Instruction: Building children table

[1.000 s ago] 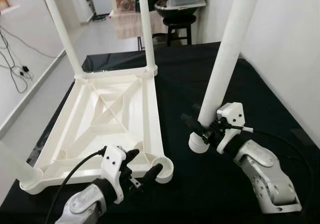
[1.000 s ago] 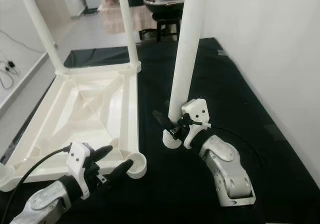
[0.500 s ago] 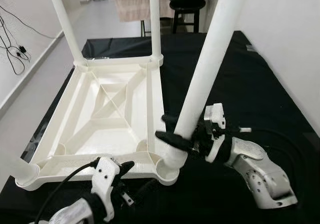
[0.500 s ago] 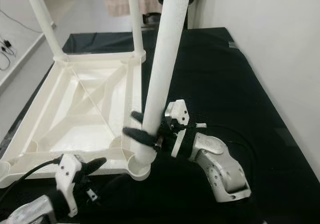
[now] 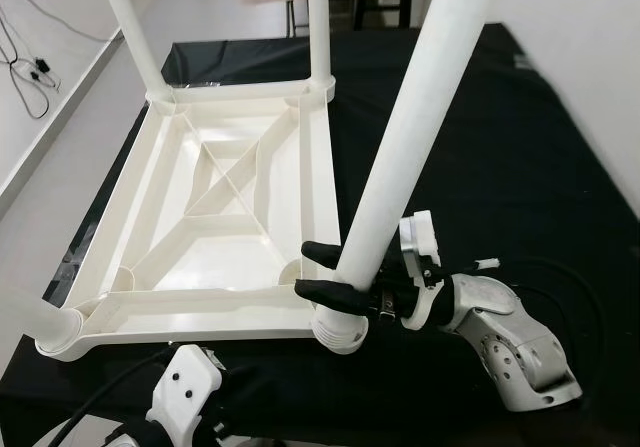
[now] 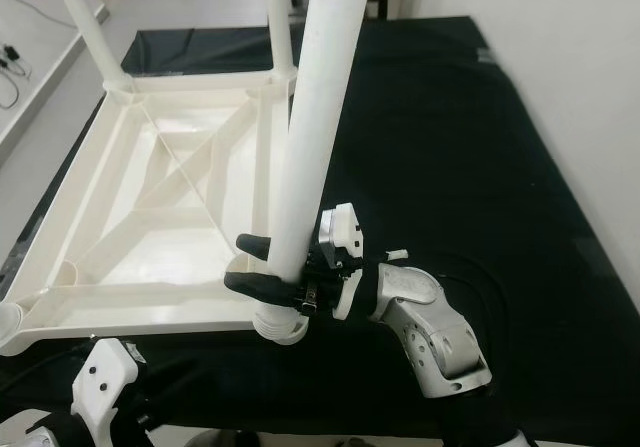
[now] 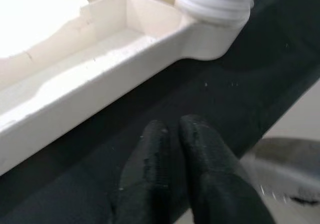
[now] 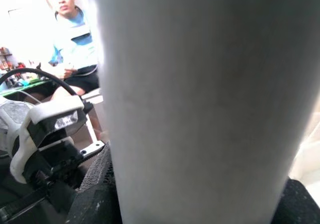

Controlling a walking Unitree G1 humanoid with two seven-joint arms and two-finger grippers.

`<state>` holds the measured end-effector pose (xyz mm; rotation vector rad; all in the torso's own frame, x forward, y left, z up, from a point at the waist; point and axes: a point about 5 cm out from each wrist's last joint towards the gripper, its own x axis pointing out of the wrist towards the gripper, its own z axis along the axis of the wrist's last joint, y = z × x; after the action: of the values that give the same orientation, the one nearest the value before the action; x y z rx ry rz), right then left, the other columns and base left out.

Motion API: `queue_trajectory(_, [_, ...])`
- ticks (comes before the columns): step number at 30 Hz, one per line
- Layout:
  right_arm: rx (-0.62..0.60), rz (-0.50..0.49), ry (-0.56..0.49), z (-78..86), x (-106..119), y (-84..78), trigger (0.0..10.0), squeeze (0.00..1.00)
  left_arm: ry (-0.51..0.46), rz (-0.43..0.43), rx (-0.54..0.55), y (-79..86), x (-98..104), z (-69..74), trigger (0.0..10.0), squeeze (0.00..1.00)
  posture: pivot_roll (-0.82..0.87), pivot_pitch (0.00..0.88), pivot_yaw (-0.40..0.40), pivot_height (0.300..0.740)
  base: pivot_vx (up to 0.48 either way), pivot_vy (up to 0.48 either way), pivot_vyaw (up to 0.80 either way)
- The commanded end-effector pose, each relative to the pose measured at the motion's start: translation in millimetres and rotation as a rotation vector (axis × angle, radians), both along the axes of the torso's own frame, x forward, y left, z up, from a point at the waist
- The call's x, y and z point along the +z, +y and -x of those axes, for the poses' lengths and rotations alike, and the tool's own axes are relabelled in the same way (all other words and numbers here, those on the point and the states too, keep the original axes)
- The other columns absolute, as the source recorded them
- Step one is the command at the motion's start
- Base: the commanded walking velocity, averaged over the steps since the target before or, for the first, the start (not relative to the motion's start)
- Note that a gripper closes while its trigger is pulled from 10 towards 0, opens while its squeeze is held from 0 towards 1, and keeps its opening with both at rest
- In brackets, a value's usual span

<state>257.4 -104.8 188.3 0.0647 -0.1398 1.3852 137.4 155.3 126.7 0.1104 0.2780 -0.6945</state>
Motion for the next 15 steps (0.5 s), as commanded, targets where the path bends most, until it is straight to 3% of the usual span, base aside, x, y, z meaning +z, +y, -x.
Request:
queue_trajectory(1, [0.002, 0.037, 0.044, 1.0, -13, 3.9, 10.0, 0.0, 0.01, -0.027, -0.002, 3.1, 1, 2.6, 0.0, 0.0, 0.13, 0.264, 0.053, 0.74, 0.0, 0.0, 0.0])
queue_trajectory(9, [0.073, 0.136, -0.036, -0.6, -9, 1.9, 10.0, 0.0, 0.027, -0.042, 0.02, 11.5, 4, 10.6, 0.0, 0.0, 0.16, 0.312, 0.089, 0.74, 0.0, 0.0, 0.0])
queue_trajectory(13, [0.172, 0.239, -0.087, 7.3, -10, -4.1, 10.0, 0.0, 0.03, -0.042, 0.033, 14.0, 3, 9.6, 0.0, 0.0, 0.16, 0.319, 0.098, 0.74, 0.0, 0.0, 0.0])
queue_trajectory(14, [0.214, 0.292, -0.109, 11.5, -12, -4.7, 10.0, 0.0, 0.03, -0.033, 0.026, 13.6, 2, 8.3, 10.0, 0.0, 0.15, 0.321, 0.101, 0.74, 0.0, 0.0, 0.0])
queue_trajectory(15, [0.243, 0.33, -0.123, 14.3, -13, -5.0, 10.0, 0.0, 0.03, -0.027, 0.021, 13.3, 1, 7.4, 10.0, 0.0, 0.15, 0.321, 0.101, 0.74, 0.0, 0.0, 0.0])
